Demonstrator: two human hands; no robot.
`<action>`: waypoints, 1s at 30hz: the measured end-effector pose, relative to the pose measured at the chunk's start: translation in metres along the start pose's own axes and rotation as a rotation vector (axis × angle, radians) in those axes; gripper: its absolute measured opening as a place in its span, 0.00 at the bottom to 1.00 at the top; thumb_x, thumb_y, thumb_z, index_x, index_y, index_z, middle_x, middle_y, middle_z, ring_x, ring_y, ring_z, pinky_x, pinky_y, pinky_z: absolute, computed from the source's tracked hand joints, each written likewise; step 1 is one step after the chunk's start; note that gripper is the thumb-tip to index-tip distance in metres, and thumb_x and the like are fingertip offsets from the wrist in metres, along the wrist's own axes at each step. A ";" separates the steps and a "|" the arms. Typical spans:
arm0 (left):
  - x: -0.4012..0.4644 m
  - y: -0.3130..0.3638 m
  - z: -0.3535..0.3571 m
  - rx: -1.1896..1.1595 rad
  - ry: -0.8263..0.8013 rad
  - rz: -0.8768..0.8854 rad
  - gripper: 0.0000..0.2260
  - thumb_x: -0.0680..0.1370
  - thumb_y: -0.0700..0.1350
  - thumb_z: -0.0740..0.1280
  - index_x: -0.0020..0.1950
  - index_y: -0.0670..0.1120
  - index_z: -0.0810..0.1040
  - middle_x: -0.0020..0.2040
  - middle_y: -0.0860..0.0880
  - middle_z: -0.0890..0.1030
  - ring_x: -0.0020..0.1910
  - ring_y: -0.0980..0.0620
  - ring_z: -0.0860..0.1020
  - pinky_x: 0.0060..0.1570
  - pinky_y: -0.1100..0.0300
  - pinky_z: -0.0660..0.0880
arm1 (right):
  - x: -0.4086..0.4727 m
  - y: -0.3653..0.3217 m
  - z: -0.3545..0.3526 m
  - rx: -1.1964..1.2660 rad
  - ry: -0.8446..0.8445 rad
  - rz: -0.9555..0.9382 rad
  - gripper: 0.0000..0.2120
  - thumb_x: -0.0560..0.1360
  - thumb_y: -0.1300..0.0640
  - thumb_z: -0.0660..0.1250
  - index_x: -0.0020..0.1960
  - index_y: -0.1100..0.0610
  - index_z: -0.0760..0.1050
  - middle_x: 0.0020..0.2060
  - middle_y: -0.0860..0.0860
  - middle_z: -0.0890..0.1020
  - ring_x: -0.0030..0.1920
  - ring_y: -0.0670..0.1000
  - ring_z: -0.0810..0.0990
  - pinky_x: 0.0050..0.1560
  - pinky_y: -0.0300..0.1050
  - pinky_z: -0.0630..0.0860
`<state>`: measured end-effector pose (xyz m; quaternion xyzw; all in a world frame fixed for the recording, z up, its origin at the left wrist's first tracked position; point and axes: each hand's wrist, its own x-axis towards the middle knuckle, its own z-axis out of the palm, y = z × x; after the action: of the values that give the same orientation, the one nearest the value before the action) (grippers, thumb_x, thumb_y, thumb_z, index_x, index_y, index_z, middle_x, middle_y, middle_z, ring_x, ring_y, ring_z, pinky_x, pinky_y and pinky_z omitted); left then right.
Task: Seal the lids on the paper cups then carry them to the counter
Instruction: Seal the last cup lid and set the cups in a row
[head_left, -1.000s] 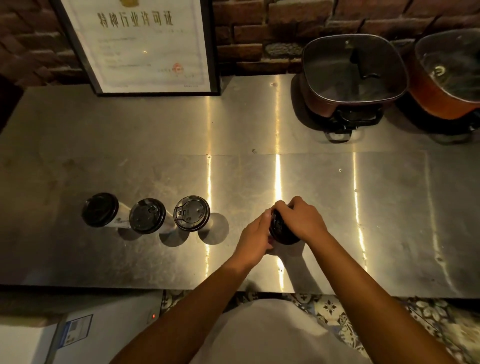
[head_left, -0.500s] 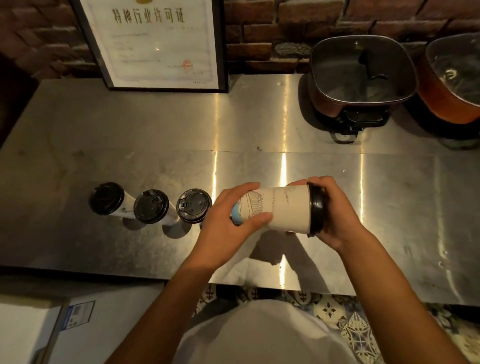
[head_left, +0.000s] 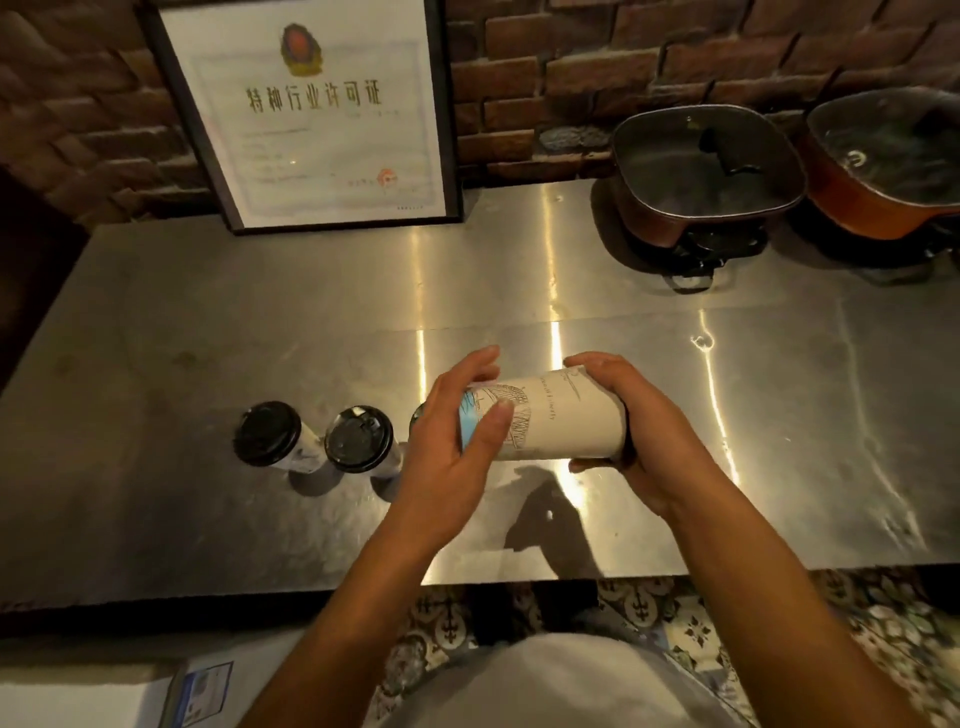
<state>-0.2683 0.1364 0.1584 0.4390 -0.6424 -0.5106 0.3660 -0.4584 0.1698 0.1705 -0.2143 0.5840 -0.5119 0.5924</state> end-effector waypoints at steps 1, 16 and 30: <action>0.002 0.003 -0.005 -0.008 -0.007 0.018 0.19 0.81 0.52 0.66 0.69 0.68 0.67 0.63 0.62 0.75 0.61 0.59 0.78 0.53 0.55 0.83 | -0.002 -0.002 0.006 -0.001 -0.001 0.005 0.12 0.80 0.48 0.63 0.57 0.51 0.81 0.49 0.53 0.86 0.47 0.55 0.86 0.34 0.49 0.81; 0.031 0.026 -0.005 0.035 0.255 0.165 0.05 0.78 0.67 0.59 0.52 0.72 0.72 0.52 0.60 0.78 0.53 0.56 0.82 0.41 0.54 0.85 | 0.000 -0.045 0.030 -0.021 -0.008 -0.033 0.14 0.79 0.46 0.63 0.56 0.54 0.80 0.46 0.54 0.86 0.48 0.57 0.86 0.30 0.44 0.79; 0.028 0.043 -0.014 -0.052 0.162 -0.172 0.10 0.84 0.57 0.57 0.52 0.56 0.75 0.46 0.44 0.82 0.31 0.49 0.80 0.27 0.57 0.76 | 0.003 -0.031 0.025 -0.208 -0.021 -0.461 0.21 0.69 0.38 0.65 0.61 0.41 0.75 0.58 0.46 0.79 0.56 0.55 0.82 0.36 0.41 0.80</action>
<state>-0.2735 0.1092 0.2045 0.5228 -0.5572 -0.5195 0.3826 -0.4469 0.1464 0.2014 -0.4068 0.5632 -0.5682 0.4408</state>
